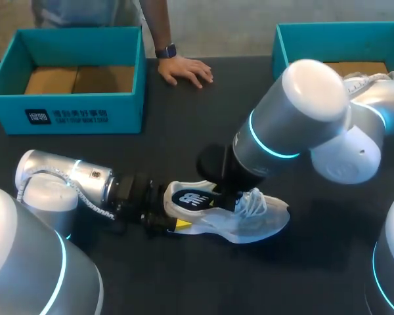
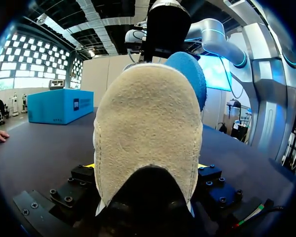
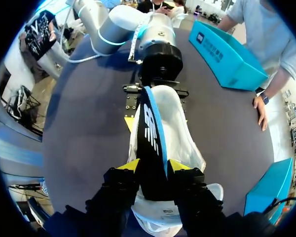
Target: Take the shoe out of the shoebox, open the shoe tongue, remove and reinsert the insole, then place the shoe into the shoebox
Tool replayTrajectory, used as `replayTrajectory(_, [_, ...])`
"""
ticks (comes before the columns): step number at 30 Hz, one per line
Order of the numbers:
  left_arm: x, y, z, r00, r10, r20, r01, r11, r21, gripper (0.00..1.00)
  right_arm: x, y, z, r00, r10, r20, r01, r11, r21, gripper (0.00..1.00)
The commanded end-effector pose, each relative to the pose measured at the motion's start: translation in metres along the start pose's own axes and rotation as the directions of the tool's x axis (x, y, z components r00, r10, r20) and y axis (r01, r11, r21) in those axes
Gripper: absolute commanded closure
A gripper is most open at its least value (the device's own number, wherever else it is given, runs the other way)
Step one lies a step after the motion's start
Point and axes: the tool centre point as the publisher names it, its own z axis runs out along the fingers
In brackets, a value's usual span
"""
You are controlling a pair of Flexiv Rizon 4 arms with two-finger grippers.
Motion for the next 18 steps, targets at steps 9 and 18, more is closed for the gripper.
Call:
replayTrajectory(9, [0.0, 0.002, 0.001, 1.0, -0.001, 0.002, 0.001, 1.0, -0.001, 1.0, -0.009, 0.018, -0.009, 0.994, 0.006, -0.11, -0.003, 1.0, 0.03, 0.65])
replayTrajectory(18, [0.0, 0.002, 0.001, 1.0, -0.001, 0.002, 0.001, 1.0, -0.001, 1.0, -0.002, 0.029, -0.01, 0.98, 0.009, -0.198, -0.005, 1.0, 0.021, 0.69])
